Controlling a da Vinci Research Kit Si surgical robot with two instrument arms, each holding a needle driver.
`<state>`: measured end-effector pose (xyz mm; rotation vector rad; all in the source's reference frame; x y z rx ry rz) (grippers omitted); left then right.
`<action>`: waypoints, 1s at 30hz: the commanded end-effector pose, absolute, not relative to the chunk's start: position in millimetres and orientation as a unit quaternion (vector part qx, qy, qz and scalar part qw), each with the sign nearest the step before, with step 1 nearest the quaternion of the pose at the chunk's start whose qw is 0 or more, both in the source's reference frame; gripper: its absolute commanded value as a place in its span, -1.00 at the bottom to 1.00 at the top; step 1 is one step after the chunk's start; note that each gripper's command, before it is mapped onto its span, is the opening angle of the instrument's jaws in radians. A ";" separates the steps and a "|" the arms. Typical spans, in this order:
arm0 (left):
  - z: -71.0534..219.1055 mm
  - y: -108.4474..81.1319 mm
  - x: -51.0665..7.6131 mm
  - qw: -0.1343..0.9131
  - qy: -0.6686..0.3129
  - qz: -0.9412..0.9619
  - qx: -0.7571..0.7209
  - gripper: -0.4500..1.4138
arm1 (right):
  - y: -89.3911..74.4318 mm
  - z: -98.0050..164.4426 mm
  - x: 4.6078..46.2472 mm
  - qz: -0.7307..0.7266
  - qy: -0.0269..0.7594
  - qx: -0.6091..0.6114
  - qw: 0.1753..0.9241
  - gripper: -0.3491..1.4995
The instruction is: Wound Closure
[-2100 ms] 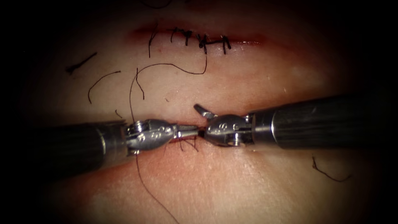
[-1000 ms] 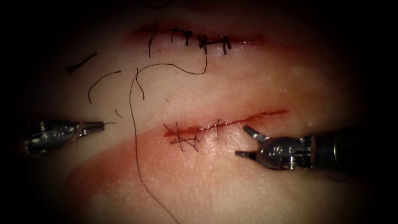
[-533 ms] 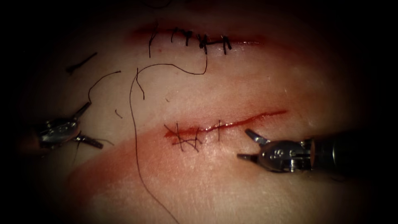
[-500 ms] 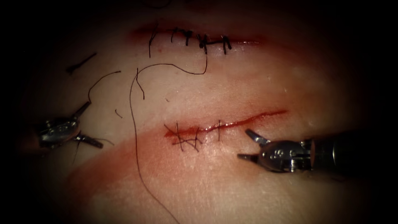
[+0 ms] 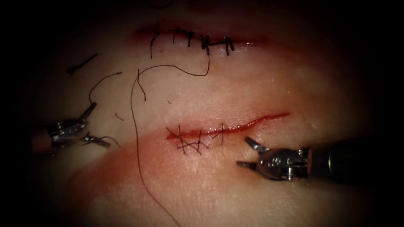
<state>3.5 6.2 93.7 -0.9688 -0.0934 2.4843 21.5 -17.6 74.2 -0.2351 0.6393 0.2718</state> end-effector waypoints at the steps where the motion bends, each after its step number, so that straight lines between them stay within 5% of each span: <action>1: 95.2 5.7 3.0 0.233 -0.033 0.905 -0.354 0.87 | -18.2 74.7 22.1 0.134 0.313 -0.113 0.933 0.98; 25: 78.0 7.7 4.7 0.254 -0.061 0.862 -0.434 0.80 | -18.3 74.6 21.9 0.133 0.311 -0.111 0.935 0.98; 30: 77.6 9.2 5.1 0.339 -0.075 0.780 -0.520 0.71 | -18.3 74.6 21.9 0.136 0.311 -0.110 0.934 0.98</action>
